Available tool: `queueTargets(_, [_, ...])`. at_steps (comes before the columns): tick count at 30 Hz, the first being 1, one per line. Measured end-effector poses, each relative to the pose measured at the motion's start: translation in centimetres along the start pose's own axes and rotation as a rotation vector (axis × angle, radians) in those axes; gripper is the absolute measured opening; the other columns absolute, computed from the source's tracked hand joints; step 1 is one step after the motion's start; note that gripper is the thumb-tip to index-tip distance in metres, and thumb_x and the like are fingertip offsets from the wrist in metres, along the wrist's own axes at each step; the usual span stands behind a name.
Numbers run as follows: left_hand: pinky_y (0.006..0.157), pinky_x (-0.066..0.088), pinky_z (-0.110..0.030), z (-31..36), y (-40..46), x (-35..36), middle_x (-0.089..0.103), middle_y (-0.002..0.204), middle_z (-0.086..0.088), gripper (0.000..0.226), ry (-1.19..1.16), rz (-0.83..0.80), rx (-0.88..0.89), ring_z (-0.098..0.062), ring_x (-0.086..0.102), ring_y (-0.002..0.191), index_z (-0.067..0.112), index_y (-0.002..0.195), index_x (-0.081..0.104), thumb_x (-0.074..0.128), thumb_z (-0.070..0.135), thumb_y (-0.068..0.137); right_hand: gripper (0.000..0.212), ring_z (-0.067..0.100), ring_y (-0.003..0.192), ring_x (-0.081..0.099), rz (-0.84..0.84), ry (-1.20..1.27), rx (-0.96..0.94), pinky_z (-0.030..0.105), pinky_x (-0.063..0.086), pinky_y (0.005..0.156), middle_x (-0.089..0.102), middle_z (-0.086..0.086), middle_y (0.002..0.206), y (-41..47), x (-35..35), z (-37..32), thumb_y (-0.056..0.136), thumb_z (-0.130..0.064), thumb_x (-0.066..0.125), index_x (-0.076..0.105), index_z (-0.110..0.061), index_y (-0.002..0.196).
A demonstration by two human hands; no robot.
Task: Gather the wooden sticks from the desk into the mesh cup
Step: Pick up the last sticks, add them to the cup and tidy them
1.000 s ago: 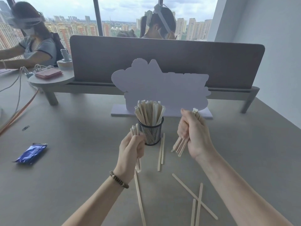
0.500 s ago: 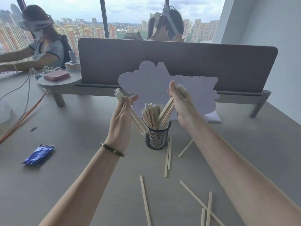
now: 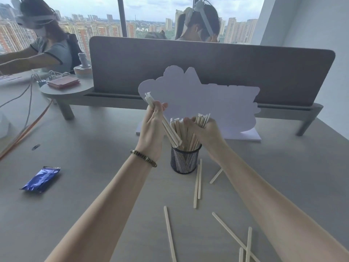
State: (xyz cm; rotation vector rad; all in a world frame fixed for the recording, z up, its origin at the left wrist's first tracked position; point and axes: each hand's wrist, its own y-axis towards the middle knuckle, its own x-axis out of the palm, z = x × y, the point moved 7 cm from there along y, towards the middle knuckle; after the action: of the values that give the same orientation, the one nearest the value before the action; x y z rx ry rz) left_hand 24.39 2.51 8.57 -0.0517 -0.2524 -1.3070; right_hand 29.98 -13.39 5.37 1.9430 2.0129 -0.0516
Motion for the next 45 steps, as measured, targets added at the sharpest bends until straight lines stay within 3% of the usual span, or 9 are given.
queueTargets(5, [0.099,0.038,-0.028,-1.1,0.7,0.7,0.058,0.121,0.015,0.036,0.040,-0.053,0.063,0.030,0.052,0.083,0.024,0.132,0.054,0.033,0.038,0.106,0.053,0.012,0.109,0.062,0.074,-0.010,-0.164,0.029,0.047,0.095,0.061,-0.012,0.123,-0.4,-0.8,-1.2,0.089,-0.048,0.069,0.043,-0.037,0.135])
queueTargets(10, [0.089,0.038,-0.022,-2.5,1.3,1.1,0.053,0.104,0.006,0.023,0.102,-0.103,0.042,0.000,0.051,0.092,0.035,0.090,0.051,0.034,0.033,0.106,0.041,0.002,0.111,0.064,0.054,-0.082,-0.270,0.028,0.045,0.102,0.065,-0.008,0.130,-1.1,-0.9,-1.8,0.105,-0.043,0.042,0.044,-0.035,0.145])
queueTargets(17, [0.085,0.042,-0.008,-2.7,1.5,1.5,0.056,0.105,0.006,0.022,0.123,-0.139,0.082,0.001,0.053,0.094,0.030,0.097,0.054,0.034,0.032,0.107,0.050,-0.006,0.101,0.057,0.086,-0.119,-0.287,0.011,0.038,0.094,0.066,-0.010,0.124,-0.9,-1.4,-1.4,0.108,-0.035,0.038,0.024,-0.032,0.156])
queueTargets(21, [0.103,0.043,-0.045,-1.2,2.1,1.6,0.054,0.104,0.010,0.022,0.027,-0.112,0.072,-0.007,0.055,0.098,0.029,0.097,0.054,0.035,0.036,0.105,0.031,-0.006,0.078,0.050,0.005,-0.205,-0.188,0.021,0.041,0.079,0.065,-0.009,0.101,-0.3,-0.9,-0.5,0.107,-0.033,0.038,0.066,-0.020,0.113])
queueTargets(24, [0.105,0.044,-0.048,-0.6,2.5,1.8,0.053,0.097,0.011,0.023,-0.015,-0.100,0.081,0.008,0.056,0.083,0.019,0.099,0.052,0.036,0.035,0.105,0.041,0.001,0.062,0.040,-0.017,-0.210,-0.113,0.024,0.034,0.064,0.044,-0.008,0.069,-0.4,-0.8,0.1,0.107,-0.036,0.039,0.048,-0.013,0.074])
queueTargets(28, [0.093,0.043,-0.033,-1.0,2.8,1.9,0.051,0.101,0.006,0.024,0.020,-0.073,0.100,0.000,0.050,0.087,0.026,0.089,0.051,0.036,0.035,0.105,0.039,-0.004,0.131,0.048,-0.013,-0.082,-0.186,0.020,0.033,0.110,0.056,-0.018,0.140,-0.9,-1.4,-0.1,0.106,-0.043,0.037,0.054,-0.034,0.141])
queueTargets(33, [0.082,0.038,-0.032,-3.7,2.7,1.9,0.050,0.090,0.001,0.031,0.217,-0.113,0.098,-0.013,0.046,0.089,0.025,0.076,0.052,0.037,0.036,0.101,0.042,-0.002,0.140,0.041,-0.025,-0.146,-0.354,0.026,0.031,0.118,0.050,-0.010,0.151,-1.6,-1.6,-1.7,0.108,-0.031,0.037,0.047,-0.025,0.148])
queueTargets(38, [0.091,0.047,-0.050,-5.1,2.3,1.8,0.059,0.089,-0.005,0.039,0.298,-0.208,0.120,-0.017,0.055,0.089,-0.001,0.094,0.057,0.044,0.036,0.097,0.037,0.002,0.138,0.045,-0.050,-0.356,-0.439,0.025,0.033,0.116,0.055,-0.005,0.147,-1.5,-1.2,-1.5,0.108,-0.025,0.040,0.060,-0.018,0.137])
queueTargets(45, [0.093,0.045,-0.013,-4.0,1.9,1.1,0.054,0.136,0.000,0.040,0.083,-0.224,0.208,0.002,0.051,0.123,0.026,0.137,0.040,0.054,0.021,0.099,0.043,-0.003,0.145,0.033,-0.112,-0.285,-0.399,0.026,0.027,0.121,0.042,-0.007,0.157,-1.9,-1.2,-1.3,0.109,-0.030,0.037,0.054,-0.012,0.143])
